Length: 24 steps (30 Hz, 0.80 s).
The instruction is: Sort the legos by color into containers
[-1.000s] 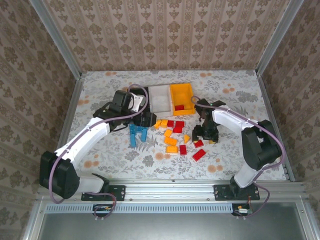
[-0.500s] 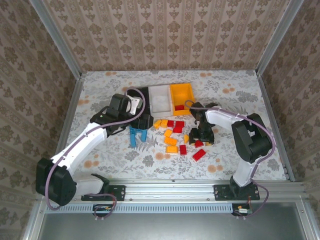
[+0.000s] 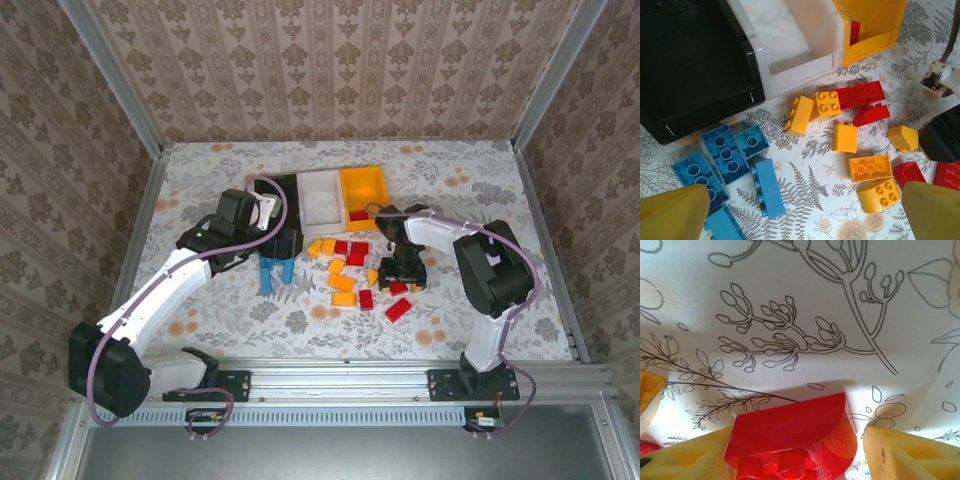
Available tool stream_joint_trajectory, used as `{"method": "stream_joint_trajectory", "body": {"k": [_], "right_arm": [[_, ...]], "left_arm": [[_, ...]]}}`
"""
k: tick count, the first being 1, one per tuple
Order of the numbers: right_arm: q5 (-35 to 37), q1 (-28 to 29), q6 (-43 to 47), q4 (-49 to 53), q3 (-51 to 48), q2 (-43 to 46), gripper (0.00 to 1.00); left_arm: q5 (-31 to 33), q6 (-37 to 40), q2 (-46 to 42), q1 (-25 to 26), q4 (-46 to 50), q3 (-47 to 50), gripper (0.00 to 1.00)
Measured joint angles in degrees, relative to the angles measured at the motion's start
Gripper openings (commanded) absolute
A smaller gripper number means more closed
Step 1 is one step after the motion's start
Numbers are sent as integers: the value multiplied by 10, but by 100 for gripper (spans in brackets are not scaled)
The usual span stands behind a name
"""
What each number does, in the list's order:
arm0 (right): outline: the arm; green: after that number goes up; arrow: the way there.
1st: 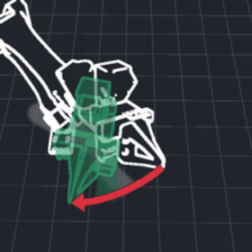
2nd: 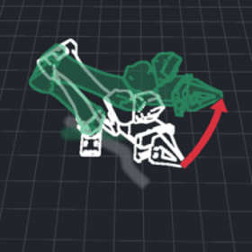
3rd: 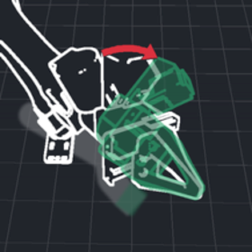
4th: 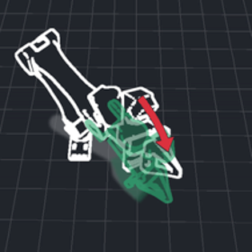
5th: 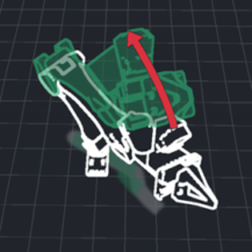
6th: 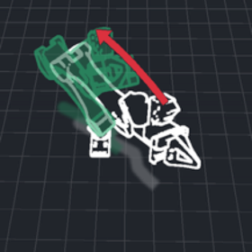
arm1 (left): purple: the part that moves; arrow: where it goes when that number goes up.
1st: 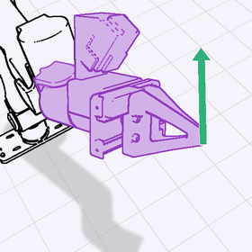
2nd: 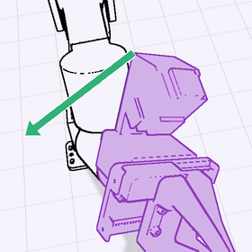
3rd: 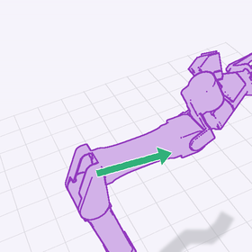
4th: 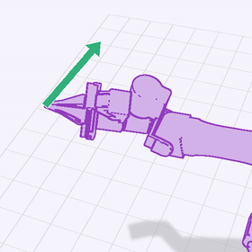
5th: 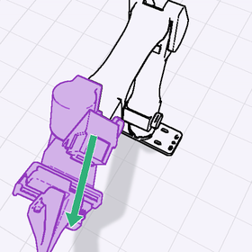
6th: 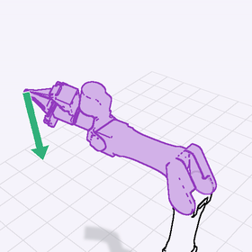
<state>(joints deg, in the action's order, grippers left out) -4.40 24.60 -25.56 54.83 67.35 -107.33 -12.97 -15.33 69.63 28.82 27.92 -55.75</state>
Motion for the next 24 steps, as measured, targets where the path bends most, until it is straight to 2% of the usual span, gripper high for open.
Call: {"method": "stream_joint_trajectory", "body": {"k": [12,24], "right_arm": [[14,6,15,9,17,-8,46],[24,3,16,10,49,2,44]], "left_arm": [[2,0,0,-13,-1,6,100],[-2,-17,0,-31,-2,10,100]]}}
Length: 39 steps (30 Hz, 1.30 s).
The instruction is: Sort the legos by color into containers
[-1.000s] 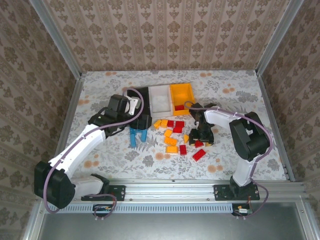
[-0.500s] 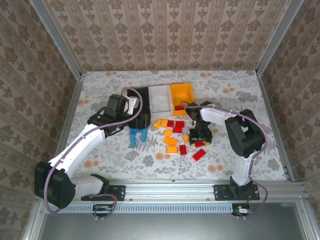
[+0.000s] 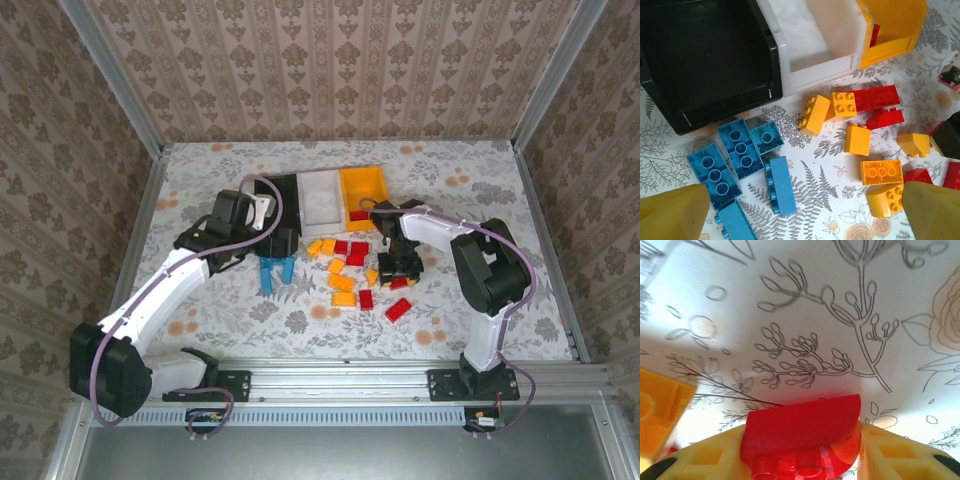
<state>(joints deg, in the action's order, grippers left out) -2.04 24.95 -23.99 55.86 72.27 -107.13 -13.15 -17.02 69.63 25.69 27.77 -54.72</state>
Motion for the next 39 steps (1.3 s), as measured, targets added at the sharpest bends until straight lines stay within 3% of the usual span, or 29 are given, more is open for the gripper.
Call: {"method": "stream_joint_trajectory", "body": {"k": [11,25,34,39], "right_arm": [[-2,-5,-6,41,211,-8,44],[-11,-26,-6,115,536,-251,46],[-11,-41,-5,145,609,-306,61],[-11,-41,-5,151,617,-306,63]], "left_arm": [[-31,-47,37,-72,34,-22,100],[-68,-52,64,-108,113,-66,100],[-68,-53,65,-123,146,-53,95],[-68,-53,70,-123,157,-42,91]]}}
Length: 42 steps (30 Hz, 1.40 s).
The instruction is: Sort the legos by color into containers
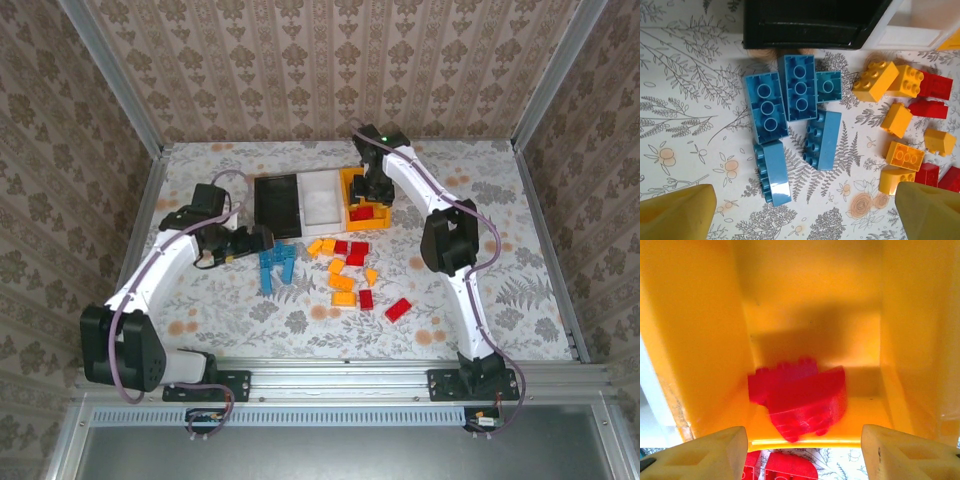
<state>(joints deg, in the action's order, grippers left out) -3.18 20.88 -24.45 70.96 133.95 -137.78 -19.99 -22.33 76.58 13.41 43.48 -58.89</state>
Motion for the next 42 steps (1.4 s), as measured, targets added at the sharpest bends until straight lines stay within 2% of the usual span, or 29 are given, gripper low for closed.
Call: {"method": "stream_joint_trajectory", "body": {"k": [12,15,22,28,34,42], "right_arm": [[-1,0,-4,0,-14,25,65],[-3,0,-12,-13,-75,81,65],[-27,0,-37,-74,-306,264,64],[-44,0,-57,-112,-447,327,64],[-48,0,-66,-132,-502,349,64],[-48,0,-75,-144,-523,383,64]], "left_arm": [[1,-2,10,5,9,34,84],[5,-5,10,21,9,42,81],[18,-16,38,65,6,54,70],[28,-21,82,72,-2,54,62],[40,-21,123,72,-2,54,54],[44,-21,145,72,-7,54,35]]}}
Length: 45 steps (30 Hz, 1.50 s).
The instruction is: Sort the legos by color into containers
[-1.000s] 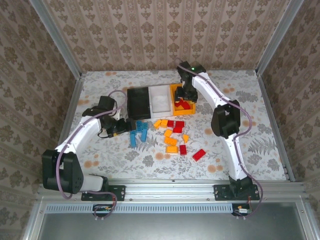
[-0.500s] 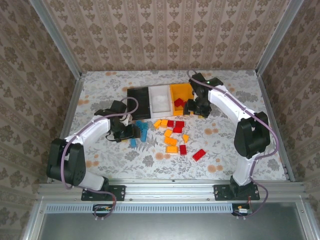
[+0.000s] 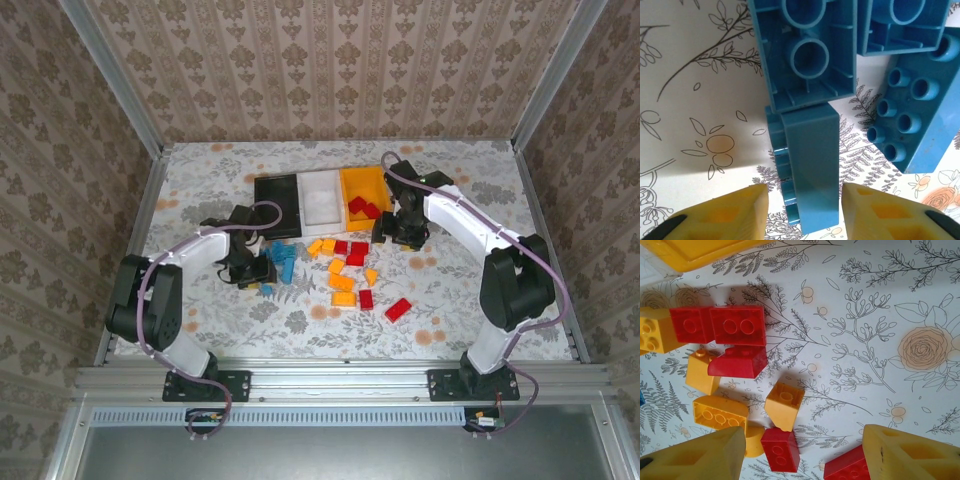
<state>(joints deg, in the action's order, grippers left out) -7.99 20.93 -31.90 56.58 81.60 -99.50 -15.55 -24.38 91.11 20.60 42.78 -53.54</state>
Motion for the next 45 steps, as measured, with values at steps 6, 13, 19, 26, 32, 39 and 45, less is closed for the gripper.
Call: {"method": "stream_joint_trajectory", "body": {"k": [6,13,19,26,32,39,45], "right_arm": [[0,0,-1,-9,-3,0,64],[0,0,-1,-10,-3,0,64],[0,0,-1,-12,-3,0,64],[-2,0,-1,-12,-3,0,64],[-2,0,0,-11,-3,1,64],[-2,0,-3,-11,-42,44,64],[1,0,-18,-11,-95,97,64]], "left_arm": [[-1,1,0,0,0,0,24],[0,2,-12,0,14,0,22],[-5,6,-89,-17,58,-3,23],[-26,6,-111,-59,90,-72,24],[-46,1,-18,-68,66,-207,24],[-58,-1,129,-68,32,-326,24],[-59,1,213,-67,33,-393,34]]}}
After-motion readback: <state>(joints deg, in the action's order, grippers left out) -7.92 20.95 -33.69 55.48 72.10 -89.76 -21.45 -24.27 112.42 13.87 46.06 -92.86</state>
